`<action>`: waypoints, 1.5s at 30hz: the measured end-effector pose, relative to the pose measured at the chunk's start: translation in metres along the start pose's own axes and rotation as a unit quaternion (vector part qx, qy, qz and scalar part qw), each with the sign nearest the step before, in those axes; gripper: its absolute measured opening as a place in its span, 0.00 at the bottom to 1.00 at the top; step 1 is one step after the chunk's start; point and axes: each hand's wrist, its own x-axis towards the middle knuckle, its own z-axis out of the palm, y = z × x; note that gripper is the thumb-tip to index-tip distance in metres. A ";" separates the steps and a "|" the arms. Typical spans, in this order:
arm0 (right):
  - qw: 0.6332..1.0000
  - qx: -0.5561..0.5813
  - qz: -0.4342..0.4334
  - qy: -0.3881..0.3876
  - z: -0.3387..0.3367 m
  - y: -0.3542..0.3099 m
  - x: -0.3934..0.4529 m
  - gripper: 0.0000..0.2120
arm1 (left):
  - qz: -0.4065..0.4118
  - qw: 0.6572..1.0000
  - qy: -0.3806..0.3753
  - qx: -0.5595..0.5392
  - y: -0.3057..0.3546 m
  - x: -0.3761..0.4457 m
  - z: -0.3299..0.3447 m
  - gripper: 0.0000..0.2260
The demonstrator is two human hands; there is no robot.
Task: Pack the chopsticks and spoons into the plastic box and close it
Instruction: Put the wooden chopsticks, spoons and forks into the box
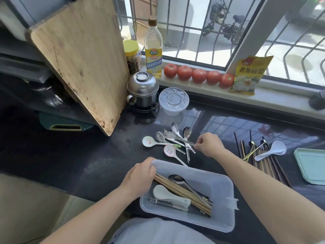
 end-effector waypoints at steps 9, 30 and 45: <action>0.952 0.274 -0.106 -0.089 -0.048 -0.007 -0.152 0.05 | 0.003 0.999 0.019 -0.032 -0.002 0.001 0.001 0.10; 0.919 -0.352 -0.043 -0.171 0.044 -0.007 -0.173 0.09 | -0.001 0.999 0.010 -0.052 0.002 -0.004 -0.002 0.10; 0.996 -0.089 0.006 -0.027 0.019 -0.036 -0.008 0.07 | -0.011 0.998 0.018 0.065 0.005 0.000 0.001 0.11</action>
